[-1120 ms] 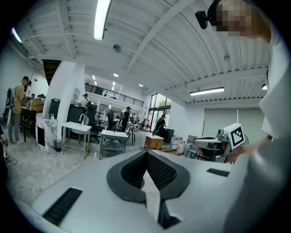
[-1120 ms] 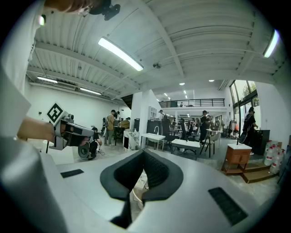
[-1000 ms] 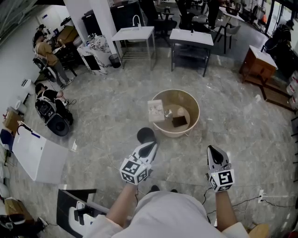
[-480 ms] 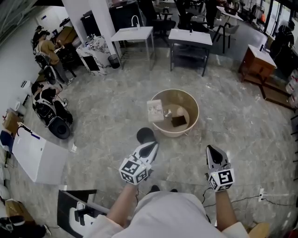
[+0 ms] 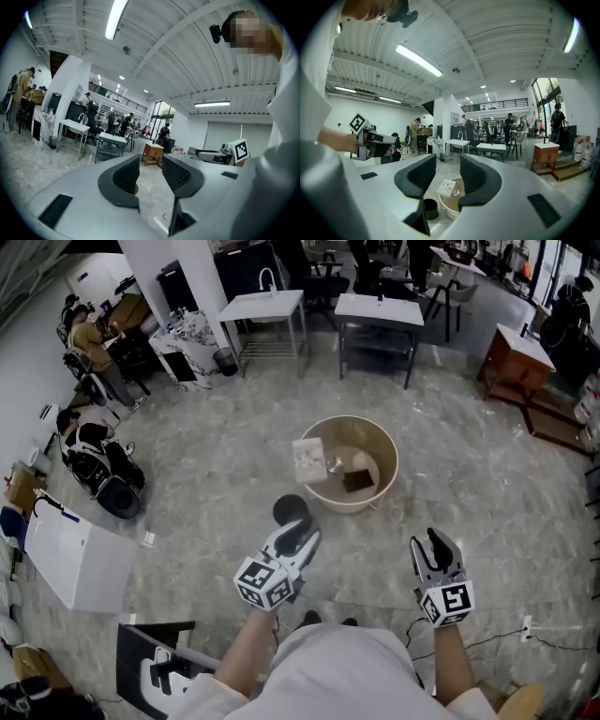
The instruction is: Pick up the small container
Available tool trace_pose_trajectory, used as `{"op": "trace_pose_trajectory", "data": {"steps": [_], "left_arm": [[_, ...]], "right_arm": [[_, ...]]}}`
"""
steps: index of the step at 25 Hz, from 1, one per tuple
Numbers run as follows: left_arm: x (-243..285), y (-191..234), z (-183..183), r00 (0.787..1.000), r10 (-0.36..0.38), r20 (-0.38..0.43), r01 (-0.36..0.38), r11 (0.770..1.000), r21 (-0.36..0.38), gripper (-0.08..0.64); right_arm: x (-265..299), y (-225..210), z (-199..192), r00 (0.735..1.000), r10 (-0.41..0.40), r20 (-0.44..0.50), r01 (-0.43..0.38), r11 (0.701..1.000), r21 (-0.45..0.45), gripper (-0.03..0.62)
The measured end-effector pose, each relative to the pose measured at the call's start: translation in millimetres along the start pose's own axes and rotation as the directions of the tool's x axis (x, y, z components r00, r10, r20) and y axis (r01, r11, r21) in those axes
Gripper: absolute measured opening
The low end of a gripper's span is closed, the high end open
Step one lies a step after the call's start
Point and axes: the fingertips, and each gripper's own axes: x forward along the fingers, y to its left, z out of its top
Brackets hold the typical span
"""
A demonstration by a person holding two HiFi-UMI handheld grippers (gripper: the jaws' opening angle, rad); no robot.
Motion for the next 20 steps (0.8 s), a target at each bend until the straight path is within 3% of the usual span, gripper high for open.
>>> {"op": "trace_pose_trajectory", "data": {"steps": [3,8,20], "left_arm": [[3.9,0.0,-0.9,1.000,0.007,-0.013,-0.006,1.000,0.015,0.232],[2.8,0.7,-5.1,1.000,0.025,-0.011,-0.025,1.000,0.001,0.304],[14.2,-17.7,-11.5,0.999,0.052,-0.002,-0.052,0.999,-0.004,0.314]], "right_arm": [[-0.3,-7.3,1.1,1.000,-0.001,-0.005,0.001,1.000,0.012,0.204],[-5.5,-18.6,-2.4,1.000,-0.011,-0.007,0.011,1.000,0.022,0.252],[-14.0,-43.4,-14.9,1.000,0.011,-0.022,-0.010,0.999,0.038,0.258]]}}
